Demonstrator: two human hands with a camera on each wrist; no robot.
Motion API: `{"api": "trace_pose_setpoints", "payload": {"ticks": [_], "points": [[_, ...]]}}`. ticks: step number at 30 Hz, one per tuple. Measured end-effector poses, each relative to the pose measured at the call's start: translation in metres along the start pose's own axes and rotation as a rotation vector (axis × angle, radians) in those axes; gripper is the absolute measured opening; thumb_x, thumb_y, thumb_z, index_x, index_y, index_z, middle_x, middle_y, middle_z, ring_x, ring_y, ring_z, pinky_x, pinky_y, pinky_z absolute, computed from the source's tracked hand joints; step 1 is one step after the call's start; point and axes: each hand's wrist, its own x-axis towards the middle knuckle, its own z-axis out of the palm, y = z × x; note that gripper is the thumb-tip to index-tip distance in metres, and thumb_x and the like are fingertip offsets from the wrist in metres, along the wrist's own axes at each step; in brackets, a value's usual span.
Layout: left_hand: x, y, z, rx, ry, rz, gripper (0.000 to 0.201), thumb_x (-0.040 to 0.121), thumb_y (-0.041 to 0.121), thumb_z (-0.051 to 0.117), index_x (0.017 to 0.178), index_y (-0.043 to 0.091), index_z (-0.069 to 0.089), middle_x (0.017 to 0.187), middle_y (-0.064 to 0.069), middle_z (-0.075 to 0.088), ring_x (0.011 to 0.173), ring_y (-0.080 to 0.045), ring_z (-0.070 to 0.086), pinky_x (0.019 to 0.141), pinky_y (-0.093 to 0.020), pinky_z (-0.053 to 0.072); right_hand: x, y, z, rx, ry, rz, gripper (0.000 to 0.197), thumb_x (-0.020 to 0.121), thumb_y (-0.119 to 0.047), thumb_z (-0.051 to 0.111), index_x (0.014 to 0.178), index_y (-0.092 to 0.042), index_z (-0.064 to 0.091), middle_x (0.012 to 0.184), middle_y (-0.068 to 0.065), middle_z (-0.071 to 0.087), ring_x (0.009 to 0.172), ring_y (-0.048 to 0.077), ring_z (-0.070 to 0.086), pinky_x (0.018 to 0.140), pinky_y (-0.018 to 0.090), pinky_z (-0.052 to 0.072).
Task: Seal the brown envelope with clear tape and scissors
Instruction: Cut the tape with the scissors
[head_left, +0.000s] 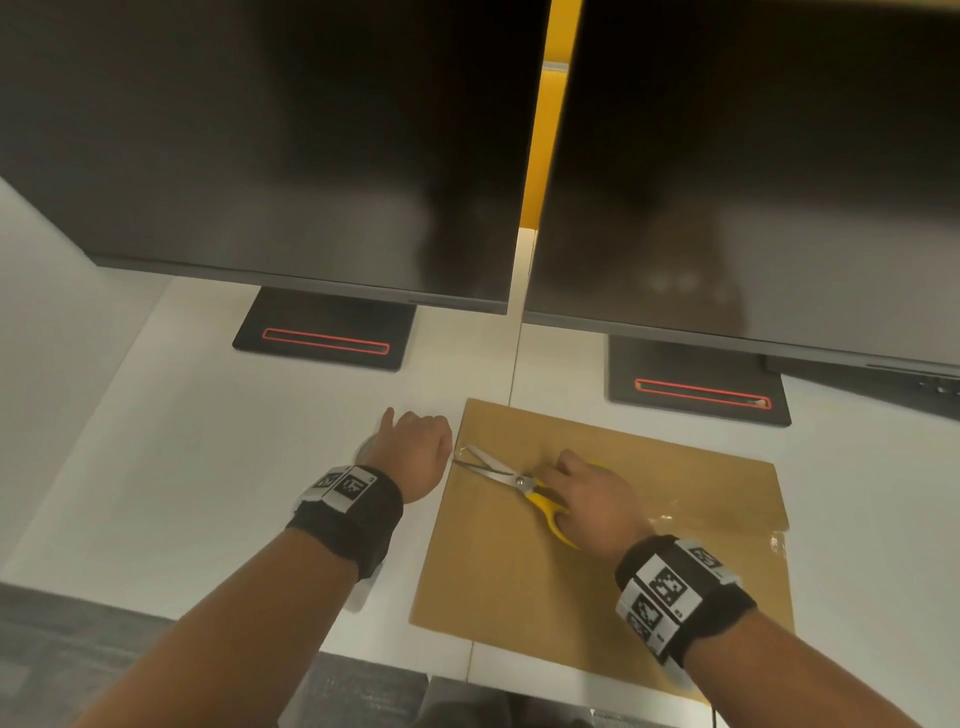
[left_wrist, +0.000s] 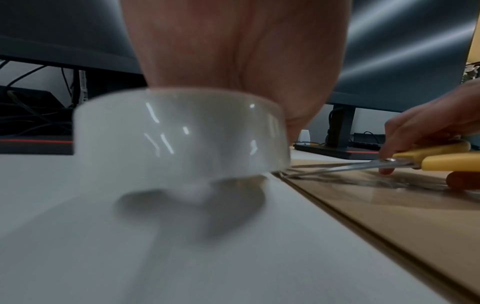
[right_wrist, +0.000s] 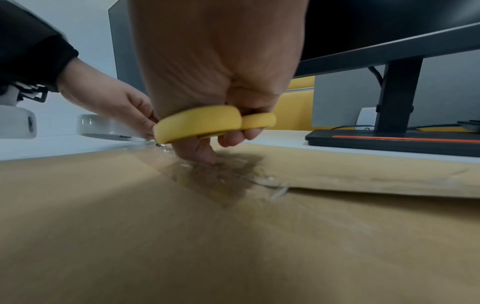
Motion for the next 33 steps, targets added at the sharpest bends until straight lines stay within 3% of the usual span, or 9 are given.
{"api": "trace_pose_setpoints", "payload": {"ticks": [3, 6, 10, 14, 19, 24, 29, 31, 33], "points": [[0.003, -0.006, 0.004, -0.052, 0.023, 0.018, 0.021, 0.096, 0.017, 0.034, 0.098, 0.020, 0.055, 0.091, 0.002, 0.060, 0.094, -0.021, 0.051, 0.111, -0.041, 0.025, -0.002, -0.002, 0.003, -0.030, 0.048, -0.036, 0.052, 0.072, -0.008, 0.063, 0.122, -0.020, 0.059, 0.108, 0.011, 0.058, 0.074, 0.035, 0.060, 0.058, 0.031, 0.038], [0.005, -0.009, 0.007, -0.113, 0.084, 0.055, 0.018, 0.094, 0.015, 0.041, 0.094, 0.019, 0.059, 0.085, 0.001, 0.062, 0.084, -0.022, 0.053, 0.093, -0.039, 0.039, -0.003, -0.004, 0.003, -0.113, 0.062, -0.057, 0.057, 0.044, -0.010, 0.081, 0.098, -0.022, 0.069, 0.082, 0.005, 0.062, 0.048, 0.024, 0.056, 0.039, 0.025, 0.037], [0.005, -0.011, 0.014, -0.156, 0.110, 0.075, 0.018, 0.092, 0.012, 0.045, 0.089, 0.018, 0.061, 0.079, 0.002, 0.063, 0.079, -0.022, 0.052, 0.088, -0.039, 0.040, 0.000, -0.006, 0.003, -0.169, 0.107, -0.101, 0.062, 0.028, -0.015, 0.085, 0.088, -0.026, 0.072, 0.072, -0.002, 0.061, 0.039, 0.016, 0.050, 0.034, 0.019, 0.030], [0.007, -0.012, 0.020, -0.174, 0.094, 0.059, 0.018, 0.094, 0.014, 0.043, 0.087, 0.020, 0.058, 0.081, 0.004, 0.062, 0.080, -0.020, 0.048, 0.092, -0.040, 0.033, 0.001, -0.003, 0.006, -0.156, 0.109, -0.118, 0.062, 0.030, -0.011, 0.085, 0.089, -0.024, 0.072, 0.072, 0.000, 0.061, 0.036, 0.018, 0.048, 0.034, 0.020, 0.025], [0.007, -0.013, 0.017, -0.206, 0.089, 0.081, 0.019, 0.092, 0.010, 0.043, 0.080, 0.022, 0.053, 0.077, 0.003, 0.058, 0.077, -0.024, 0.053, 0.078, -0.037, 0.040, 0.003, -0.004, 0.006, -0.172, 0.134, -0.128, 0.061, 0.029, -0.013, 0.084, 0.088, -0.027, 0.073, 0.072, -0.002, 0.061, 0.038, 0.016, 0.049, 0.035, 0.018, 0.032], [0.007, -0.012, 0.014, -0.207, 0.073, 0.075, 0.022, 0.092, 0.010, 0.045, 0.077, 0.025, 0.049, 0.072, 0.008, 0.052, 0.075, -0.024, 0.053, 0.077, -0.037, 0.040, 0.005, -0.005, 0.004, -0.163, 0.154, -0.130, 0.058, 0.031, -0.018, 0.083, 0.087, -0.029, 0.073, 0.073, -0.005, 0.061, 0.043, 0.013, 0.051, 0.042, 0.017, 0.037], [0.009, -0.017, 0.008, -0.310, -0.004, 0.028, 0.022, 0.092, 0.009, 0.043, 0.079, 0.023, 0.053, 0.074, 0.002, 0.056, 0.074, -0.024, 0.054, 0.074, -0.040, 0.047, 0.006, -0.003, 0.003, -0.149, 0.152, -0.153, 0.055, 0.041, -0.025, 0.081, 0.094, -0.033, 0.071, 0.076, -0.007, 0.060, 0.048, 0.012, 0.054, 0.046, 0.018, 0.041], [0.010, -0.018, 0.007, -0.322, -0.024, 0.038, 0.021, 0.092, 0.009, 0.043, 0.081, 0.021, 0.056, 0.079, -0.001, 0.060, 0.077, -0.025, 0.056, 0.075, -0.039, 0.048, 0.005, -0.006, 0.000, -0.147, 0.193, -0.159, 0.035, 0.057, -0.028, 0.067, 0.092, -0.031, 0.073, 0.075, -0.006, 0.061, 0.045, 0.013, 0.053, 0.043, 0.018, 0.040], [0.009, -0.017, 0.007, -0.336, -0.015, 0.046, 0.020, 0.093, 0.008, 0.043, 0.084, 0.016, 0.059, 0.085, -0.003, 0.062, 0.081, -0.024, 0.056, 0.078, -0.037, 0.047, 0.007, -0.010, -0.001, -0.101, 0.191, -0.168, 0.037, 0.067, -0.029, 0.044, 0.089, -0.029, 0.073, 0.072, -0.004, 0.060, 0.042, 0.014, 0.052, 0.040, 0.018, 0.035]]}}
